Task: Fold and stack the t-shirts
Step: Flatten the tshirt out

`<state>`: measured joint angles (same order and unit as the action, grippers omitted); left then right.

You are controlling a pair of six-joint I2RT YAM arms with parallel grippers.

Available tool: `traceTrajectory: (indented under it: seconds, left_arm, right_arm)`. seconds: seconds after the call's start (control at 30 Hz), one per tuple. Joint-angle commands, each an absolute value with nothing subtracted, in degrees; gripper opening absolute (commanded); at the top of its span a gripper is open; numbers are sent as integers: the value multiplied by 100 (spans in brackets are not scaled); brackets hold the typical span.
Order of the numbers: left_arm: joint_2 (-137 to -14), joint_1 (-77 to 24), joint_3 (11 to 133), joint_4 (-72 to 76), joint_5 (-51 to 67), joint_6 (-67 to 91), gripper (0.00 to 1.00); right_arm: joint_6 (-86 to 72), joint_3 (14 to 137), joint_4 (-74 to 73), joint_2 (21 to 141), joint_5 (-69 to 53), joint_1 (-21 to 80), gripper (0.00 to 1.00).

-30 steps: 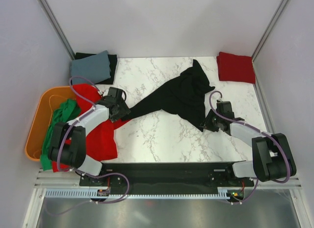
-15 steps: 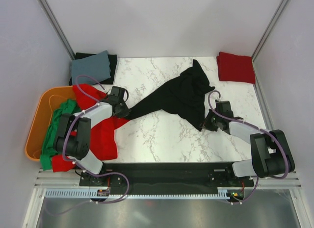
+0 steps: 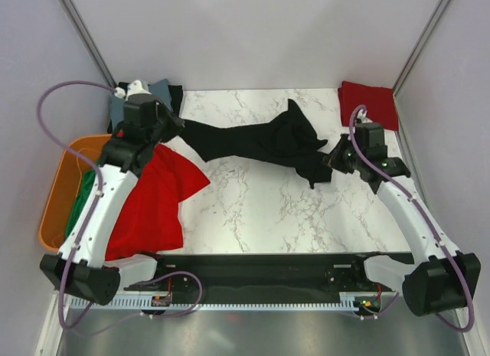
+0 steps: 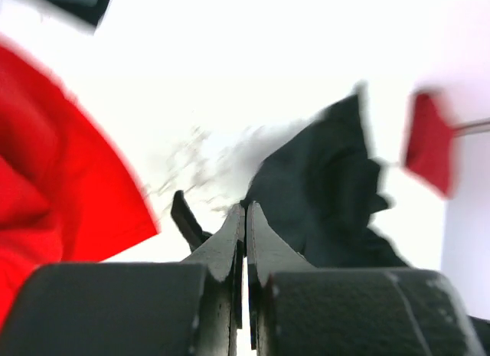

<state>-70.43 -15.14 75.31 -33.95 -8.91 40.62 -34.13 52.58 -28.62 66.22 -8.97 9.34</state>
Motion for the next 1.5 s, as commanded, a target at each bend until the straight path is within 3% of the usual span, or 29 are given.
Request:
traceTrajectory:
  seconds: [0.0, 0.3, 0.57, 0.9, 1.07, 1.23, 1.37, 1.43, 1.47]
  left_arm:
    - [-6619, -1494, 8392, -4059, -985, 3894, 2]
    - [-6179, -1503, 10431, -4069, -133, 3613, 2]
    - [-6074, -1503, 12188, -3780, 1159, 3190, 2]
    - [-5836, -1494, 12999, -2840, 1714, 3261, 2]
    - [-6187, -1494, 12850, -2733, 1442, 3252, 2]
    - [-6933, -1494, 12228, -2786, 601, 3200, 2]
    - [-8457, -1442, 12112, -3242, -254, 2805, 2]
    - [-9259, -1171, 12207, -3426, -108, 2890, 20]
    - [-9690, -1038, 12399, -3941, 234, 3022, 46]
  right_arm:
    - [-3147, 6490, -4092, 6363, -370, 853, 0]
    - [-2383, 9620, -5615, 6390, 352, 686, 0]
    - [-1837, 11301, -5845, 5687, 413, 712, 0]
    - [-1512, 12058, -5247, 4808, 676, 729, 0]
    - [-1669, 11630, -5317, 5026, 1019, 738, 0]
    - [-2091, 11286, -5677, 6376, 1904, 729, 0]
    - [-2171, 11223, -5625, 8012, 2251, 651, 0]
    - [-2145, 11530, -5704, 9277, 1832, 406, 4]
    - [-2153, 12001, -5948, 9681, 1593, 309, 20]
